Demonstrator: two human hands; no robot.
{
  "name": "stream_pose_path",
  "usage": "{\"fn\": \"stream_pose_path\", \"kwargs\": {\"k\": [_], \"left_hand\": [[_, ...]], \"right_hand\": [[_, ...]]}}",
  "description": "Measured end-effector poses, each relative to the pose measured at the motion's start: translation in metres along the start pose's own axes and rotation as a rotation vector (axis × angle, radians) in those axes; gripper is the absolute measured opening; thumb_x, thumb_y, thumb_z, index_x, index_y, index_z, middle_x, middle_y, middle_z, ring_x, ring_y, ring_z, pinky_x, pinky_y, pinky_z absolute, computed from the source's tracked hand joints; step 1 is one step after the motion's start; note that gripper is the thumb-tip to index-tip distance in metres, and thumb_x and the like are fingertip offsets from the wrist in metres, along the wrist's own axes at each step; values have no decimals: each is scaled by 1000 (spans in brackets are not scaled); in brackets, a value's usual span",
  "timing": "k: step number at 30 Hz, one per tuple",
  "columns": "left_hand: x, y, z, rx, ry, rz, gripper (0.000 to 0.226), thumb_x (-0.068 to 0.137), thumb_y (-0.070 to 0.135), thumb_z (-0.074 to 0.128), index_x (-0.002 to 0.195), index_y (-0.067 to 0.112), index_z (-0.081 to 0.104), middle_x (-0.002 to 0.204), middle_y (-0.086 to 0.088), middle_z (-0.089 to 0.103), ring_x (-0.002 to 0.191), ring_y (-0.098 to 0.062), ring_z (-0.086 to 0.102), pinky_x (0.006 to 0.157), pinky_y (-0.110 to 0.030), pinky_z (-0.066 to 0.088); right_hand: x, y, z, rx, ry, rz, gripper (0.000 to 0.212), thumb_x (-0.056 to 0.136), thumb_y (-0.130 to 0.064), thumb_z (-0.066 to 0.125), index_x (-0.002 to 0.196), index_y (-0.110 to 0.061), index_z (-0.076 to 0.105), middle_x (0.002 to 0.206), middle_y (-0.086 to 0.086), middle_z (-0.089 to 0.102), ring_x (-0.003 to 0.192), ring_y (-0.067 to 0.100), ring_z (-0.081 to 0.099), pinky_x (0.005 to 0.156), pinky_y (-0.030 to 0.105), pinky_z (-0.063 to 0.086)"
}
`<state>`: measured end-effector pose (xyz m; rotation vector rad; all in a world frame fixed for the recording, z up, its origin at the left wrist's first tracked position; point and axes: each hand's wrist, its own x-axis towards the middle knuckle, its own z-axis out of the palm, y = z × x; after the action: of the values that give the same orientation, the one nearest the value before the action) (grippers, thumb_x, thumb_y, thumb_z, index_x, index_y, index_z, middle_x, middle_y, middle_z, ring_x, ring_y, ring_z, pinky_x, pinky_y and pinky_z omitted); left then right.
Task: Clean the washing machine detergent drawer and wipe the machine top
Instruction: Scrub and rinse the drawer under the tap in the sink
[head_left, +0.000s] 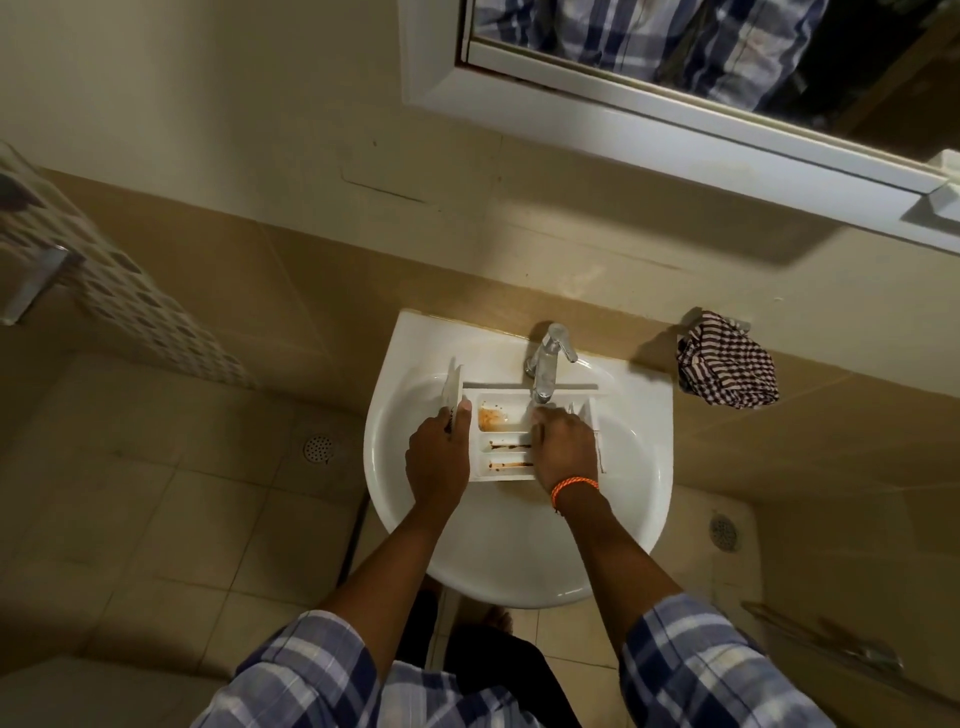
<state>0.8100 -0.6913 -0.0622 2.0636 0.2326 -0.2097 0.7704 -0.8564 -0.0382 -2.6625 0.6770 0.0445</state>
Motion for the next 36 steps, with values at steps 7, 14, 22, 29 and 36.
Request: {"fn": "stream_pose_path", "kwargs": {"k": [7, 14, 22, 29, 36], "left_hand": [[-7, -3, 9, 9, 23, 65, 47, 108, 55, 54, 82, 19, 70, 80, 3, 75, 75, -12, 71, 81, -28, 59], [-1, -12, -2, -26, 29, 95, 46, 108, 52, 55, 79, 20, 69, 74, 8, 70, 71, -7, 70, 75, -22, 56], [-7, -6, 10, 45, 59, 145, 73, 99, 78, 35, 95, 18, 77, 89, 3, 78, 79, -11, 73, 82, -25, 58], [-4, -11, -8, 49, 16, 153, 64, 100, 72, 41, 93, 18, 74, 83, 7, 74, 73, -5, 69, 72, -9, 46], [-7, -6, 2, 109, 33, 179, 67, 100, 71, 39, 98, 15, 76, 88, 3, 76, 79, -10, 71, 76, -12, 45]], "right_hand": [[-5, -35, 23, 24, -146, -217, 31, 100, -10, 61, 130, -7, 63, 129, 16, 61, 114, 33, 61, 97, 44, 56], [0, 15, 9, 37, -61, -209, 54, 102, -33, 29, 120, -6, 72, 129, 15, 67, 113, 35, 65, 101, 41, 52], [-3, -23, 22, 149, -172, -286, 24, 101, -8, 57, 124, -11, 62, 121, 10, 61, 101, 25, 58, 83, 31, 52], [2, 16, 14, 114, -74, 42, 26, 105, -18, 48, 115, -10, 71, 121, 15, 68, 117, 35, 61, 95, 43, 52], [-13, -29, 23, 285, -193, -243, 26, 100, -7, 55, 124, -11, 64, 118, 10, 62, 102, 27, 62, 84, 34, 54]]}}
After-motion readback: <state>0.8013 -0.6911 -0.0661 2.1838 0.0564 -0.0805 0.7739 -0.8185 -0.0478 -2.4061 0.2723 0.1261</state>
